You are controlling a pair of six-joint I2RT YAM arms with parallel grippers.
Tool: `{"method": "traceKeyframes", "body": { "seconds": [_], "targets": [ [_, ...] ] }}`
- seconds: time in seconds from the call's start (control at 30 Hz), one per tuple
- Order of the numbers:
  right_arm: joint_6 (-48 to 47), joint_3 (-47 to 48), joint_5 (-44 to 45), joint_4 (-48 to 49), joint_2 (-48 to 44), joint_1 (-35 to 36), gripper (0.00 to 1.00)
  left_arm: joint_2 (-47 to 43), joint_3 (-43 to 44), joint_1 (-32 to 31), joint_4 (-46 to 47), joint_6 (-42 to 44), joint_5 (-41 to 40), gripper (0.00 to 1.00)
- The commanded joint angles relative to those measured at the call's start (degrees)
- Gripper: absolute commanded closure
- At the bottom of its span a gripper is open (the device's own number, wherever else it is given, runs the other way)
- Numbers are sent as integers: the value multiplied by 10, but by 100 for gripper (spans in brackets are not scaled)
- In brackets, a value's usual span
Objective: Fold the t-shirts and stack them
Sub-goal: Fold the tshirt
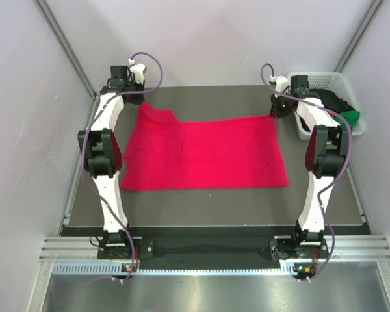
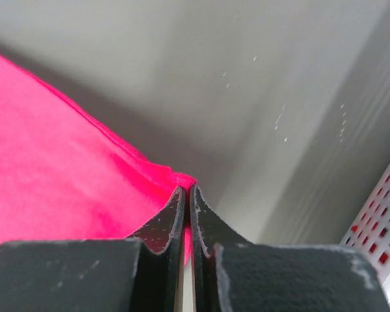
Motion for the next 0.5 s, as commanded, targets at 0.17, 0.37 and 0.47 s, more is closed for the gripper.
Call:
{"method": "traceKeyframes", "body": {
  "seconds": [0.17, 0.37, 0.47],
  "targets": [
    [-36, -50, -17, -8, -80, -6, 100, -97, -22, 2, -6, 29, 40, 100],
    [-56, -88, -17, -14, -133, -5, 100, -170, -95, 2, 23, 30, 72, 100],
    [-71, -106, -29, -22, -157, -2, 100, -204, -132, 2, 17, 39, 86, 100]
  ]
}}
